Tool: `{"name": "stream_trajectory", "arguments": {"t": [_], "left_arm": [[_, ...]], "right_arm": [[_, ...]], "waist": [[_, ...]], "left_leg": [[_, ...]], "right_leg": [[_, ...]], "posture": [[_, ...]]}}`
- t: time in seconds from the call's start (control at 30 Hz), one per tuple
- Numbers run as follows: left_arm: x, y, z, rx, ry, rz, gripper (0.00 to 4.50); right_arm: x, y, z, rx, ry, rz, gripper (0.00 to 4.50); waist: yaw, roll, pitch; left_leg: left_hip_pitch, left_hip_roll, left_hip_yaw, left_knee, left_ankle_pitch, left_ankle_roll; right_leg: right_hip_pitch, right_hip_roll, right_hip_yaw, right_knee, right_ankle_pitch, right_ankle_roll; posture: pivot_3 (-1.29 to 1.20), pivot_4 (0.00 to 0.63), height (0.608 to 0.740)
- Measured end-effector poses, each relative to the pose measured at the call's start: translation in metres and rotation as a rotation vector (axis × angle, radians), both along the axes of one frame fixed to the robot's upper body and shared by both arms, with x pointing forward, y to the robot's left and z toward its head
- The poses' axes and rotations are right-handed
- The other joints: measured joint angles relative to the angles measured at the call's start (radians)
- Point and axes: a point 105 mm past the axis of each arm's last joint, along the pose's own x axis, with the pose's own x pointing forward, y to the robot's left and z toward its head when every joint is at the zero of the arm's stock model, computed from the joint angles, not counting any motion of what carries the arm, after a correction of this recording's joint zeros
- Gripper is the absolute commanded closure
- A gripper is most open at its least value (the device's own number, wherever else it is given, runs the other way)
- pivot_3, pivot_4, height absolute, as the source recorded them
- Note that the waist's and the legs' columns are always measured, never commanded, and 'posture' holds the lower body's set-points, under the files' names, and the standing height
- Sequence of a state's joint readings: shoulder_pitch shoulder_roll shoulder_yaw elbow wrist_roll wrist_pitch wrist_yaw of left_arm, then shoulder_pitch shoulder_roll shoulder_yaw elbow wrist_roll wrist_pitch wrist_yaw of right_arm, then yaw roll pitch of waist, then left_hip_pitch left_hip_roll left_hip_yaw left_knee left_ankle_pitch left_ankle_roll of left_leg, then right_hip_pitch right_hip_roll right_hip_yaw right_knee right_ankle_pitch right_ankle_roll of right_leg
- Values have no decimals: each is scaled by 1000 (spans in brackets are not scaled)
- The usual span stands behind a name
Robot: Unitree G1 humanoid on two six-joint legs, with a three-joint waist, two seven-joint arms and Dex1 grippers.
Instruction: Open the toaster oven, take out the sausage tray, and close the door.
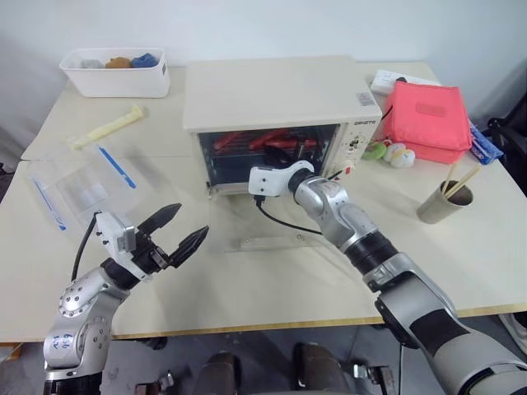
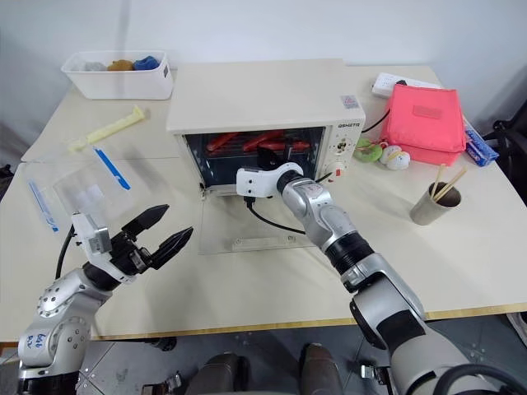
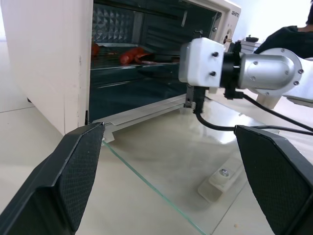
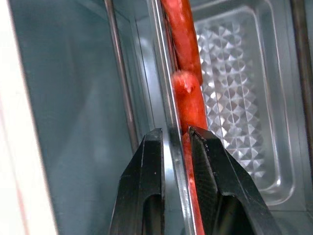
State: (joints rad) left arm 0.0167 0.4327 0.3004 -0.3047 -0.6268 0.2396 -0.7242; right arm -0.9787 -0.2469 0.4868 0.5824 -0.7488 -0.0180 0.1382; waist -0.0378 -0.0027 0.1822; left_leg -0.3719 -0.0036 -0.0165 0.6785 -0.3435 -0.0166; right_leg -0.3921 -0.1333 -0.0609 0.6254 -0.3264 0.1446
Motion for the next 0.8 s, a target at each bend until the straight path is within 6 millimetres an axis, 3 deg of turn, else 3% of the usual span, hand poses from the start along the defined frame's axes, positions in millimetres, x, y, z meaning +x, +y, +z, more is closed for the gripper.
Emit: {"name": "stream_trajectory", "arguments": {"t": [0.13,0.37,0.57,0.8], "left_arm": [[2,-2,3,-1,-11,-10,0],[17,-9,14,-3,-34,-58,0],[54,-17,55,-12,-110,-131,0],[72,-24,69,-51,-100,-196,0]], "right_arm": [[4,-1,0,-29,-1,-12,4474],[4,-2,0,-59,-15,-1,4474],[1,1,3,-74,-19,36,4474],[1,2,6,-78,-23,43,4474]], "waist": [[0,0,0],[0,0,0],[-7,0,0],[-19,0,0]], "left_leg": [[0,0,0,0,0,0],[0,0,0,0,0,0],[-2,-1,0,-1,1,-1],[-3,-1,0,-4,1,-1]], "right_leg": [[0,0,0,0,0,0],[0,0,0,0,0,0],[-2,0,-2,1,0,0],[-2,0,-6,1,0,0]], "posture": [[0,150,740],[0,150,740],[0,150,740],[0,150,740]]}}
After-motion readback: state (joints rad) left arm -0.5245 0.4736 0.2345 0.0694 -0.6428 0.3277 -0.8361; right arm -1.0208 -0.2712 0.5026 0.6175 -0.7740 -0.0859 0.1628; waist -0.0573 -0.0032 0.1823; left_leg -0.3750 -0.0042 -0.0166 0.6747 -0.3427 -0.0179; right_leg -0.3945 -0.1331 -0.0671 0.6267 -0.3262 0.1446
